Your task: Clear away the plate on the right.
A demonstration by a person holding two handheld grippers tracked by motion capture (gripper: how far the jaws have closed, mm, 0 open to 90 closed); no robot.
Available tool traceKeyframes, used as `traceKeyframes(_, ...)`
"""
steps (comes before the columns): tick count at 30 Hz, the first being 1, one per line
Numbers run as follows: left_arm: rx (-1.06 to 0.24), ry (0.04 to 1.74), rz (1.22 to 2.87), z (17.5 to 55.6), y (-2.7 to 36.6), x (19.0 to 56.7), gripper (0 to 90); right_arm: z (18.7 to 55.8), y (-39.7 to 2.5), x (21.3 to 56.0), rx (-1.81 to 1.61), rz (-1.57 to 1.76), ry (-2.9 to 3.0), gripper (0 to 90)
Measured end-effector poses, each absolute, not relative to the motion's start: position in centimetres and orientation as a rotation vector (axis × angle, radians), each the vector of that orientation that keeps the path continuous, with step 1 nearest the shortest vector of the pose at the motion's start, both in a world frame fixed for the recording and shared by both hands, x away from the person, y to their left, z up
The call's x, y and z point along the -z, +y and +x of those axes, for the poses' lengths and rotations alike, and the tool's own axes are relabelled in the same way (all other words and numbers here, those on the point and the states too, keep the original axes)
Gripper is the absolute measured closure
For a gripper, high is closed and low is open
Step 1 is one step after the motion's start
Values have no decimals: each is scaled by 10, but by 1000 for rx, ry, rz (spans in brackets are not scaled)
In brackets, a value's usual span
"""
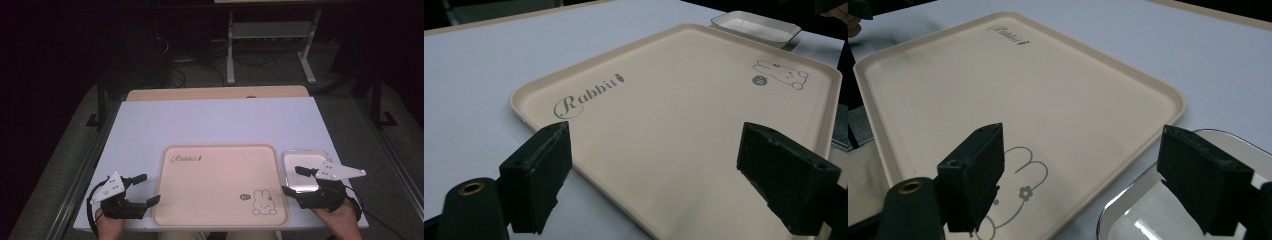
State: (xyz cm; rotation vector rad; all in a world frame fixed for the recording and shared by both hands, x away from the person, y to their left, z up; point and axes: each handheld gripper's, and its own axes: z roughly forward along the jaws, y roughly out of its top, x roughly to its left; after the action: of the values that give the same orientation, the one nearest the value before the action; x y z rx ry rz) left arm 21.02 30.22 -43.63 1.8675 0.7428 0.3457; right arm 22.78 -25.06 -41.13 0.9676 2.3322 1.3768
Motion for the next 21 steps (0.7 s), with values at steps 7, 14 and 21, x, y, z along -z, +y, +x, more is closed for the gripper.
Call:
traceKeyframes(7,-346,744,1864,210,302,436,140,226,-255,410,-1373,969,2331,185)
traceKeyframes(14,-347,742,1865,210,303,436,139,224,-261,410,-1369,981,2322,185)
traceKeyframes(21,-349,742,1862,210,303,436,140,222,-273,410,-1379,1013,2300,180)
